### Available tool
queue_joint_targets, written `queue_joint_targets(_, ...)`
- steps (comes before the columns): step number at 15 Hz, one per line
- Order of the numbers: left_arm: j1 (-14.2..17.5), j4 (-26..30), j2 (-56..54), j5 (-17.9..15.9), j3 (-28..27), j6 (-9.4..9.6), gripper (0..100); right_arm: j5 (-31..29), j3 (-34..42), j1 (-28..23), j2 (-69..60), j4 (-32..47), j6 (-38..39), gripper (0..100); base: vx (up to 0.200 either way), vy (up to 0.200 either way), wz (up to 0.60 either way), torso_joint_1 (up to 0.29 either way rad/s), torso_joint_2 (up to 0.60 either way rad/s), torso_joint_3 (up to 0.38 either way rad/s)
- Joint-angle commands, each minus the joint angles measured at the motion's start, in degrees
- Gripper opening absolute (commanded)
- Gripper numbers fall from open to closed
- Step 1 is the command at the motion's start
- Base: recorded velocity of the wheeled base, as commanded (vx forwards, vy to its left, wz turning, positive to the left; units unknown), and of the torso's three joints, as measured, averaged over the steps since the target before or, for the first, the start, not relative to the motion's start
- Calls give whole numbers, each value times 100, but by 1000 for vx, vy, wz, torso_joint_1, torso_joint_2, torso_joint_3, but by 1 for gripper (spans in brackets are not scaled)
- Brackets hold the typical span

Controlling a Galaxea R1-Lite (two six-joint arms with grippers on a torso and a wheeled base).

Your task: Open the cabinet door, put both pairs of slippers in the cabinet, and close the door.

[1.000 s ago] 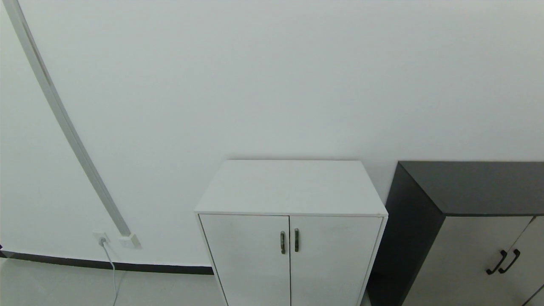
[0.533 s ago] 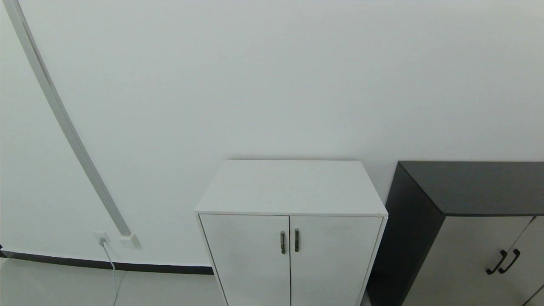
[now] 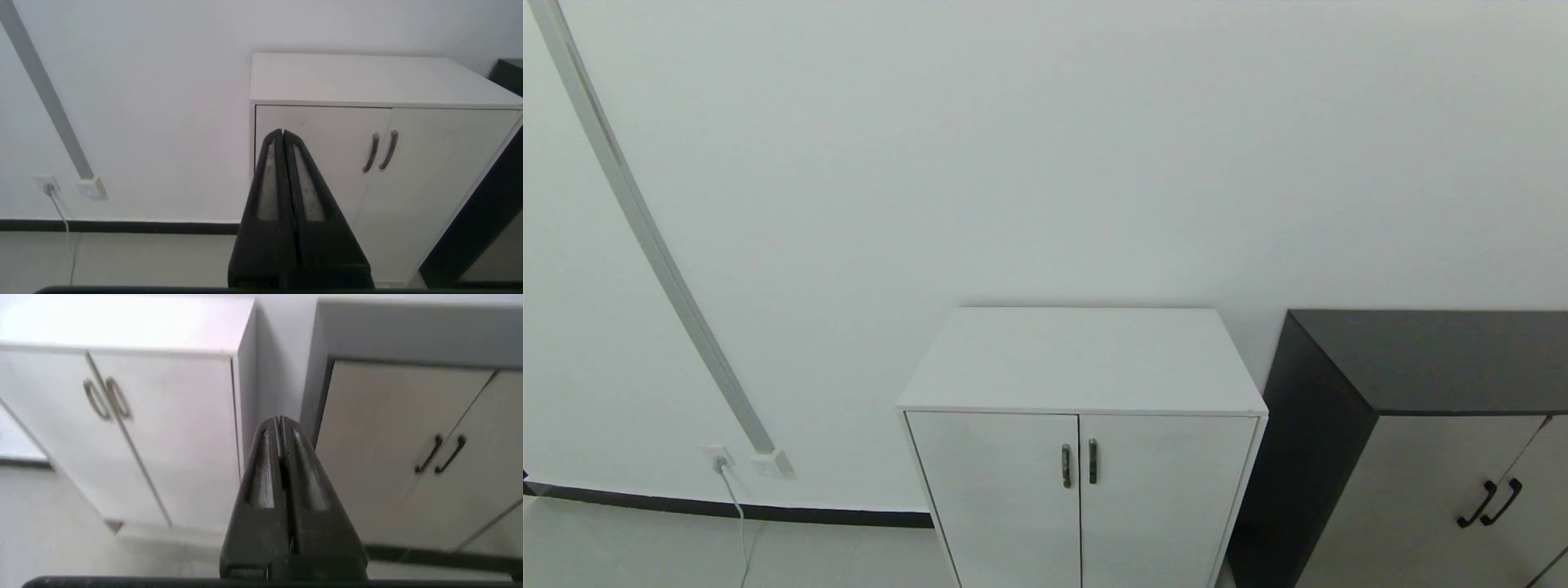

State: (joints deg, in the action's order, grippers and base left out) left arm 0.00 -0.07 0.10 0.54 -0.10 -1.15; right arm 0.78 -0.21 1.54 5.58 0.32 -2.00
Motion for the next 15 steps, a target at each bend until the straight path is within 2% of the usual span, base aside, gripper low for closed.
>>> queue_joint_targets(1, 0, -1, -1, -1, 1, 0, 0, 1, -6, -136, -541, -5, 7, 0, 0, 0, 0, 0, 0, 0)
queue_joint_targets(6, 0, -1, -1, -27, 1, 27, 0, -140, -6, -145, -541, 3, 384, 0, 0, 0, 0, 0, 0, 0)
queue_joint_targets(15, 0, -1, -1, -18, 1, 27, 0, -52, 3, -145, -541, -5, 384, 0, 0, 0, 0, 0, 0, 0)
